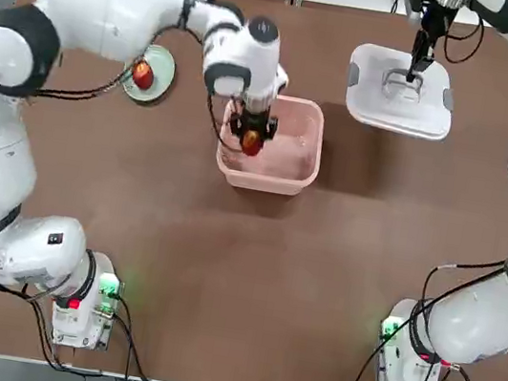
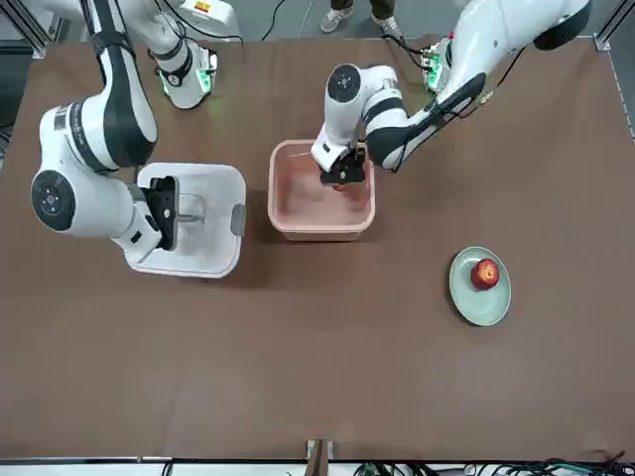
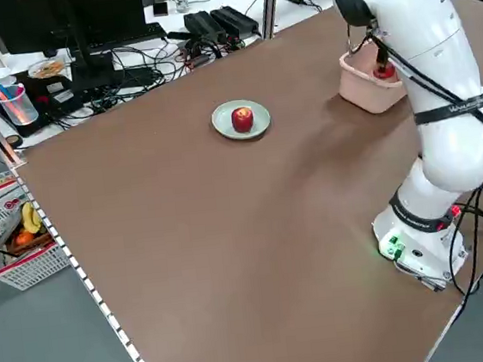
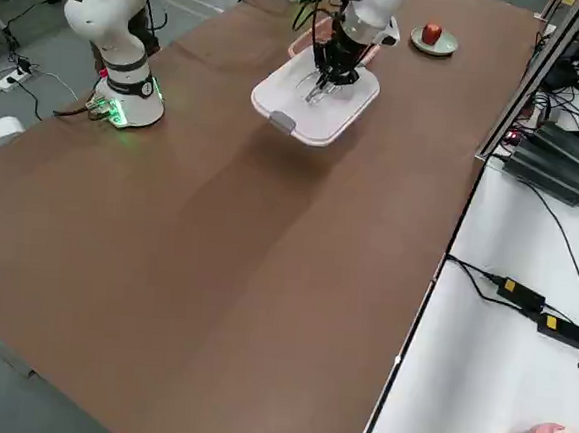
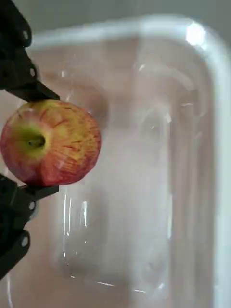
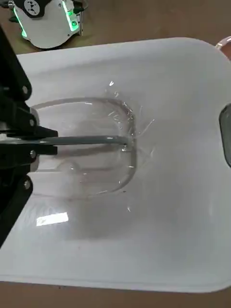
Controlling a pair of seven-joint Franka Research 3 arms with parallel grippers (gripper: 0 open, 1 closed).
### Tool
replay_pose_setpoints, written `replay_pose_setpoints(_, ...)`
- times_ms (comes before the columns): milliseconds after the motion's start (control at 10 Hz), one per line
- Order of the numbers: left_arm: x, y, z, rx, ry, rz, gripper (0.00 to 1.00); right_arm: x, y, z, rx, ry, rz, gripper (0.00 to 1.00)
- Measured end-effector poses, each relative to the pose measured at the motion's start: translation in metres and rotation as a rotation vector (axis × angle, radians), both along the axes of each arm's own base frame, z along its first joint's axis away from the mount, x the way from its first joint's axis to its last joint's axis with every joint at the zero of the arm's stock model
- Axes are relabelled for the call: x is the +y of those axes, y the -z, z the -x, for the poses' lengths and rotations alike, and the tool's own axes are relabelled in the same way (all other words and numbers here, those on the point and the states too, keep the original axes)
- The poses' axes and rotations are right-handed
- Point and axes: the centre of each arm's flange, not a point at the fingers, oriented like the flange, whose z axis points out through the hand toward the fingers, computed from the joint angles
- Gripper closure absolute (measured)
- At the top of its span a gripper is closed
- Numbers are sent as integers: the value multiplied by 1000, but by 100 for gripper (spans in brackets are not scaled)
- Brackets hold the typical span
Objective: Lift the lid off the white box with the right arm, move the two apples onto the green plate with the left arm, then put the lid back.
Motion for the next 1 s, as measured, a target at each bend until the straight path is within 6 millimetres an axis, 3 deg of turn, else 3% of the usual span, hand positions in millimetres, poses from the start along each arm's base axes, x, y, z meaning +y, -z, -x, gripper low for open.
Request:
replay_pose_setpoints(200, 45, -54, -51, -2, 38, 10, 30, 27, 4, 7, 0, -36, 4, 93)
replay_pose_setpoints(400, 132, -72, -114, -1, 81, 18, 30, 58, 12, 18, -3, -35, 21, 93)
replay_pose_setpoints(700, 260, -48, -177, 3, 148, -20, 30, 112, 11, 35, -26, -6, 48, 93)
replay_pose_setpoints(1000, 343, 16, -214, 6, 208, -72, 30, 175, 17, 63, -48, -2, 54, 93)
